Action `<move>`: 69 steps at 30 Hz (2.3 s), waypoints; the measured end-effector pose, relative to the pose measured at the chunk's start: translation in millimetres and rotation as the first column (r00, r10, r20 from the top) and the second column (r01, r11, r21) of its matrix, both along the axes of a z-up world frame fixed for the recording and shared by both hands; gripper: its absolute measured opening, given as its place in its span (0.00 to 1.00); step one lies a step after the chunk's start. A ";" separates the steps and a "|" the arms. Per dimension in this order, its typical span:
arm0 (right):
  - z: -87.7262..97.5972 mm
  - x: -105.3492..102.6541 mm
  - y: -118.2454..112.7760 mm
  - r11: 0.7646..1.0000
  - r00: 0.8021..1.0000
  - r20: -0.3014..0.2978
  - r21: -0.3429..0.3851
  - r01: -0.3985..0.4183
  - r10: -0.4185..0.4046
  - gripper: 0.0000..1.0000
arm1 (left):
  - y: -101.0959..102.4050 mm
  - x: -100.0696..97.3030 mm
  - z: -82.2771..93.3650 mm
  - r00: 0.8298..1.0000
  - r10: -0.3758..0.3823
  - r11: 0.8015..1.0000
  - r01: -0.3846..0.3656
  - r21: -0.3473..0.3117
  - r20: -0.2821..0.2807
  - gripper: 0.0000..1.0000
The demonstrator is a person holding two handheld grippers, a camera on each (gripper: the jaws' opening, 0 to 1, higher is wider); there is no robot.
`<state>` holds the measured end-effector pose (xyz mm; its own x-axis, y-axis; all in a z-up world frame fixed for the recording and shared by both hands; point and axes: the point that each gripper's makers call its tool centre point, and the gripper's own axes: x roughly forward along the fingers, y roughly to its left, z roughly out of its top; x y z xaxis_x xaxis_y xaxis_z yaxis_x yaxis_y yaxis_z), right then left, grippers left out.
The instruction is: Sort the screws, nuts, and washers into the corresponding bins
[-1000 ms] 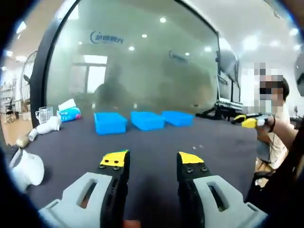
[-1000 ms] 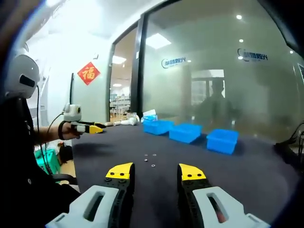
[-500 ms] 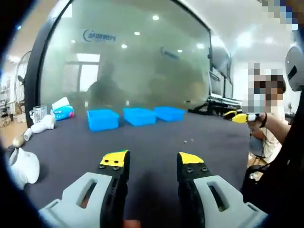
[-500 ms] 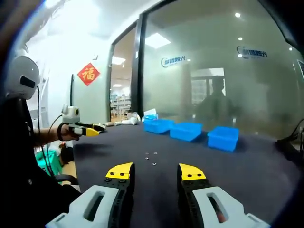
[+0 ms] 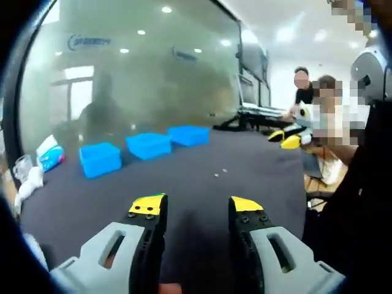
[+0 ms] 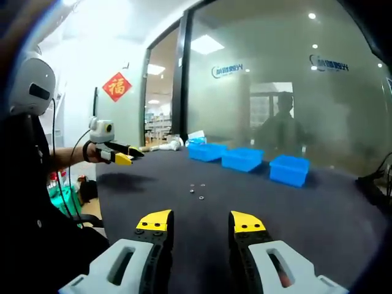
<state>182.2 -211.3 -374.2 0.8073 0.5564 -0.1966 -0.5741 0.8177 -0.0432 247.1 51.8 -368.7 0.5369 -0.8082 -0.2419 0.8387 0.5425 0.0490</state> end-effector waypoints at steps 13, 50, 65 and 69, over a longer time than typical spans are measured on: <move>-3.5 -6.2 -9.8 1.000 1.000 -0.008 -0.021 0.020 -0.020 0.32 | -78.6 22.6 -8.5 0.958 -0.282 0.932 0.285 0.223 -0.044 0.39; -11.4 -10.6 -29.2 0.998 0.998 -0.014 -0.004 0.057 -0.057 0.32 | -155.2 41.8 -67.7 0.830 -0.436 0.721 0.554 0.416 -0.348 0.20; -8.9 -10.7 -21.5 0.999 0.999 -0.011 -0.013 0.048 -0.048 0.32 | -151.4 40.1 -68.0 0.854 -0.414 0.748 0.517 0.416 -0.316 0.06; -6.0 -10.4 -18.8 0.999 0.999 -0.003 -0.013 0.046 -0.046 0.32 | -151.1 41.4 -66.0 0.878 -0.392 0.789 0.474 0.391 -0.274 0.06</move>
<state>171.8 -230.2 -380.2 0.8315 0.5156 -0.2068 -0.5357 0.8428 -0.0522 288.5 -99.3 -434.7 0.0736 -0.7336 -0.6756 0.9968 0.0763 0.0258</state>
